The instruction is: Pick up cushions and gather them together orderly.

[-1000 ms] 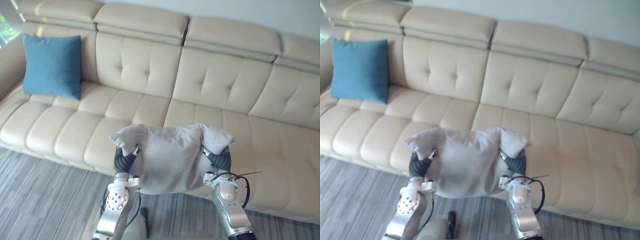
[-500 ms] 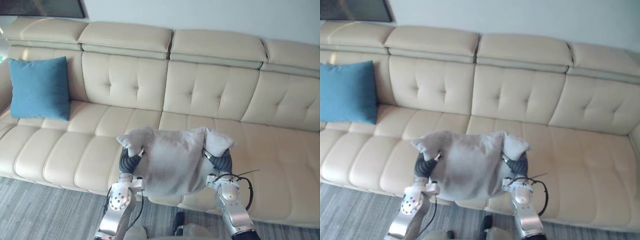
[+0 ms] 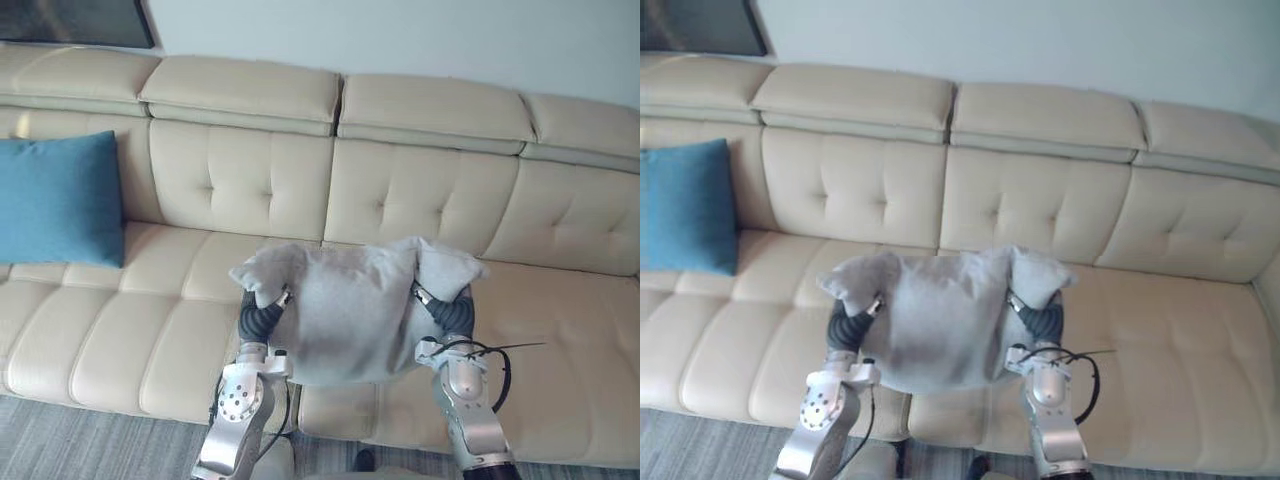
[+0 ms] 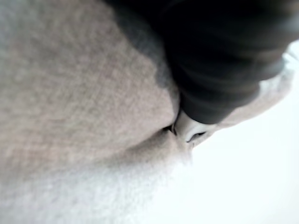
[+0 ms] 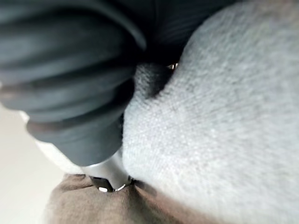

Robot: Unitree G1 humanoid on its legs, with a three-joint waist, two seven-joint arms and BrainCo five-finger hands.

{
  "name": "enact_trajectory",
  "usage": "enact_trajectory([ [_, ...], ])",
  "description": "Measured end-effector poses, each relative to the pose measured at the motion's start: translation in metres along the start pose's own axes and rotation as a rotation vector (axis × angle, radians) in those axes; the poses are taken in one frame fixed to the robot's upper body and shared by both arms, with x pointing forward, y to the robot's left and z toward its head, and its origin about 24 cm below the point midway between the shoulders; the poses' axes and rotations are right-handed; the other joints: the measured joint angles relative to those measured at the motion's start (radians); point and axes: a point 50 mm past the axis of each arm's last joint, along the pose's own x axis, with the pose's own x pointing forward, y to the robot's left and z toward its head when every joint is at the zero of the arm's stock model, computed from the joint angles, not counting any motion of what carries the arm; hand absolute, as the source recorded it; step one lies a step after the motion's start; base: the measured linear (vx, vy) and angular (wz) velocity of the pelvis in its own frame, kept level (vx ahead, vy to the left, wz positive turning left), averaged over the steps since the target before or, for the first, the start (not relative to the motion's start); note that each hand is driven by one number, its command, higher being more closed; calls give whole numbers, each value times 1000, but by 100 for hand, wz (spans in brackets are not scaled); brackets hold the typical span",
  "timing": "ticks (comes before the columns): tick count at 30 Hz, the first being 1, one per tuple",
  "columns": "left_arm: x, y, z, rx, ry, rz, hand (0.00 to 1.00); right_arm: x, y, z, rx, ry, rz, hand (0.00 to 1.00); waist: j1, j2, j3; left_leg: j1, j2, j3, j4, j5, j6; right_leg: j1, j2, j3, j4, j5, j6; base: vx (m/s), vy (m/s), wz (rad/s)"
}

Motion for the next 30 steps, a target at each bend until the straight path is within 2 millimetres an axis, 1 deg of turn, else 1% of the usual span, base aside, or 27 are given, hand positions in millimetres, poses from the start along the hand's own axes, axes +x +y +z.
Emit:
enact_trajectory([
  [4,0,-1,0,17,-6,10,100,2,1,2,2,-8,2,100,6,0,-5,0,-2,-2,-21,3,4,-5,1,0,-24,6,10,-2,-13,-2],
  [7,3,-2,3,15,-19,24,100,10,6,11,15,-49,6,100,7,0,-8,-20,-3,-3,-43,18,3,-30,5,0,-32,15,10,-3,-10,-2],
  [9,13,-6,12,10,-64,36,100,22,14,25,35,-109,4,100,10,0,-9,-66,0,-11,-44,31,2,-65,12,-5,-38,29,6,3,-21,4],
  [12,23,-10,22,2,-114,43,100,31,19,37,52,-157,1,100,16,1,-9,-86,5,-16,-44,38,2,-86,14,-9,-34,32,4,-7,-28,4],
  [14,41,-14,43,-9,-208,55,100,43,30,57,80,-232,4,100,22,2,-8,-129,11,-14,-45,49,1,-145,16,-6,-6,32,4,-38,-33,-7],
  [15,44,-14,47,-12,-226,60,100,45,32,60,86,-247,6,100,22,3,-8,-140,12,-13,-45,53,2,-160,16,-5,0,32,3,-68,-21,-9],
  [16,54,-16,59,-18,-276,74,100,50,37,70,98,-281,14,100,23,4,-5,-168,13,-11,-46,61,2,-200,15,-2,18,32,3,-77,-15,-11],
  [17,63,-16,67,-23,-311,93,100,53,42,76,108,-298,19,100,24,6,-4,-190,15,-5,-46,68,2,-233,14,2,36,32,3,-74,-10,-13],
  [18,66,-16,70,-24,-321,101,100,54,44,77,110,-300,21,100,24,6,-2,-195,16,-2,-47,69,2,-242,14,4,41,32,3,-62,0,-21],
  [19,74,-16,75,-22,-341,114,100,57,46,78,112,-300,23,100,32,7,1,-210,17,9,-47,72,2,-272,12,17,59,31,2,-57,11,-25],
  [20,81,-18,80,-24,-360,122,100,59,47,79,118,-301,21,100,36,12,15,-220,17,17,-47,76,5,-294,10,25,73,31,2,-64,14,-23],
  [21,83,-19,82,-25,-365,125,100,60,47,79,123,-299,17,100,36,13,16,-230,16,18,-47,78,5,-306,8,25,79,31,2,-78,18,-14],
  [23,94,-22,88,-20,-384,127,100,64,49,80,123,-298,9,100,35,19,24,-273,15,25,-47,89,6,-362,4,30,100,32,2,-91,19,-10],
  [24,102,-24,92,-13,-391,132,100,68,51,81,122,-297,-1,100,33,19,43,-291,16,31,-46,96,5,-389,3,37,114,32,2,-71,12,-12],
  [25,104,-25,94,-8,-396,134,100,69,52,82,122,-298,-2,100,33,20,56,-292,17,34,-46,98,5,-392,3,40,116,33,2,-73,1,-14],
  [26,111,-25,101,11,-416,135,100,72,55,86,128,-308,-1,100,31,18,87,-305,21,39,-46,104,5,-410,6,44,122,37,1,-95,-14,-13],
  [27,118,-26,107,30,-433,131,100,74,56,91,139,-320,-2,100,27,18,106,-329,25,40,-46,111,3,-436,10,47,120,46,1,-82,-14,-13],
  [28,120,-26,110,37,-440,129,100,75,56,93,144,-326,-4,100,26,18,111,-341,27,41,-46,114,2,-449,11,48,119,50,-1,-71,-22,-12],
  [30,131,-30,124,56,-475,128,100,81,58,105,168,-356,-17,100,18,18,167,-362,34,42,-46,123,-2,-471,18,52,119,61,-5,-45,-23,-8],
])
